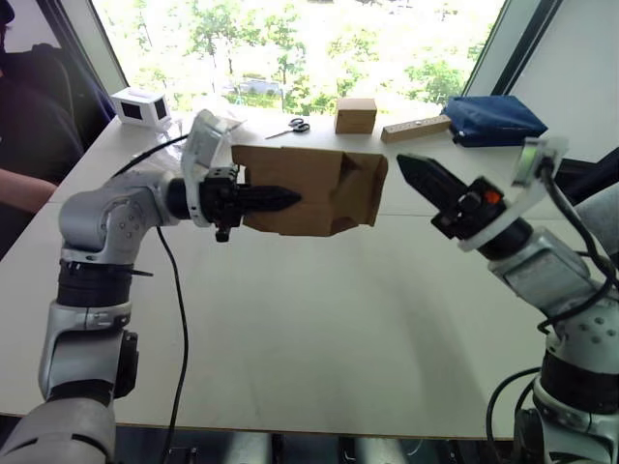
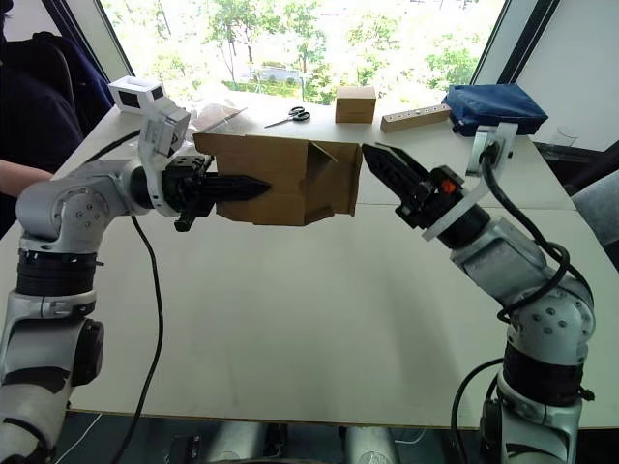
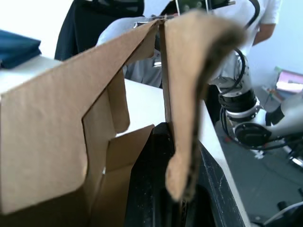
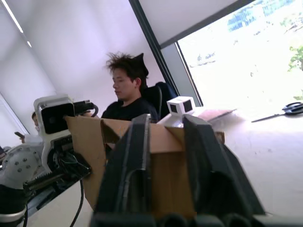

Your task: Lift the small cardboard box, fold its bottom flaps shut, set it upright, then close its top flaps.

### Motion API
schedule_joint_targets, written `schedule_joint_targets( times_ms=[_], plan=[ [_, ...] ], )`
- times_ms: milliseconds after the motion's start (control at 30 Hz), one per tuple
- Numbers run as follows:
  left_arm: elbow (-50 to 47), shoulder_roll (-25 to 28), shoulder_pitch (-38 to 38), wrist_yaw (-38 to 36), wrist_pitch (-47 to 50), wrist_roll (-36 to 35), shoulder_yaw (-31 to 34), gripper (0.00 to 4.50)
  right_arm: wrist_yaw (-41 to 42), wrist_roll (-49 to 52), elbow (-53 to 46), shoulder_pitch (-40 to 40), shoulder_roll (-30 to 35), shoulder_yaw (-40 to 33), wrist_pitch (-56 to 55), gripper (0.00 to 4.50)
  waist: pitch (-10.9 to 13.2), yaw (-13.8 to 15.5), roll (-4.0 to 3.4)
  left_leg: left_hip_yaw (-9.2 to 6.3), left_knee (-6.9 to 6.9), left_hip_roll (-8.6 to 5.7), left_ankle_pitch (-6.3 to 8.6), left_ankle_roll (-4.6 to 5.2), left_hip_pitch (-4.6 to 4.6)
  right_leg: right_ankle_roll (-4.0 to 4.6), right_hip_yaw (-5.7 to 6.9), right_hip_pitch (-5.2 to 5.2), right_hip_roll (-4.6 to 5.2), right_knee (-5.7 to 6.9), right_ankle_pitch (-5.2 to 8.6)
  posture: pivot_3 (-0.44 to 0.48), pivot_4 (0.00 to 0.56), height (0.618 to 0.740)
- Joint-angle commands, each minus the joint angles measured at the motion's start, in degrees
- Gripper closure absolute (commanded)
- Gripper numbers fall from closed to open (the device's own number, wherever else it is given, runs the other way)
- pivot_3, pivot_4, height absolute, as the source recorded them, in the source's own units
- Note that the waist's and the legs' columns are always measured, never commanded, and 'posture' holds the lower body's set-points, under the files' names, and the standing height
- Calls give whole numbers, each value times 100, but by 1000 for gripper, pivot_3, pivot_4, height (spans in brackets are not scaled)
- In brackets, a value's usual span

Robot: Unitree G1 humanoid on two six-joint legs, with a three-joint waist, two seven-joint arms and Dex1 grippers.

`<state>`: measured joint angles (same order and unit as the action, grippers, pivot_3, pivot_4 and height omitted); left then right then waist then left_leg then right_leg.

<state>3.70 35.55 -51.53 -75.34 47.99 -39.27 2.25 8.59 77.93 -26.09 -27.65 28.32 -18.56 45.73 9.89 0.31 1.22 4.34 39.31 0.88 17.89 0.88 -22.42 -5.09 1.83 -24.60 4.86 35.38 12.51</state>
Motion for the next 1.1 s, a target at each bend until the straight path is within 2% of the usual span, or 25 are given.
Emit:
schedule_joint_targets(
  times_ms=[33, 500, 1100],
  plan=[
    [-82, 93, -308, -151, -211, 13, -60, 4500, -17, 171, -85, -270, 51, 87, -61, 4447, 0, 1, 0, 1, 0, 0, 0, 0, -1, 0, -1, 0, 1, 0, 0, 0, 150, 740],
    [29, 79, -441, -240, -285, 11, -118, 4500, 144, 26, -311, -315, 152, 695, 46, 4447, 0, -9, 0, 2, 2, 1, 0, 1, -1, -1, -3, 0, 0, -2, -1, 0, 150, 740],
    [-259, -162, -292, -146, 62, -303, -163, 4500, 291, -313, -145, -611, -354, 1157, -187, 4447, 1, -14, 0, 1, 2, 2, 0, 1, -1, -1, -3, -1, -2, -3, 0, 0, 150, 740]
  ],
)
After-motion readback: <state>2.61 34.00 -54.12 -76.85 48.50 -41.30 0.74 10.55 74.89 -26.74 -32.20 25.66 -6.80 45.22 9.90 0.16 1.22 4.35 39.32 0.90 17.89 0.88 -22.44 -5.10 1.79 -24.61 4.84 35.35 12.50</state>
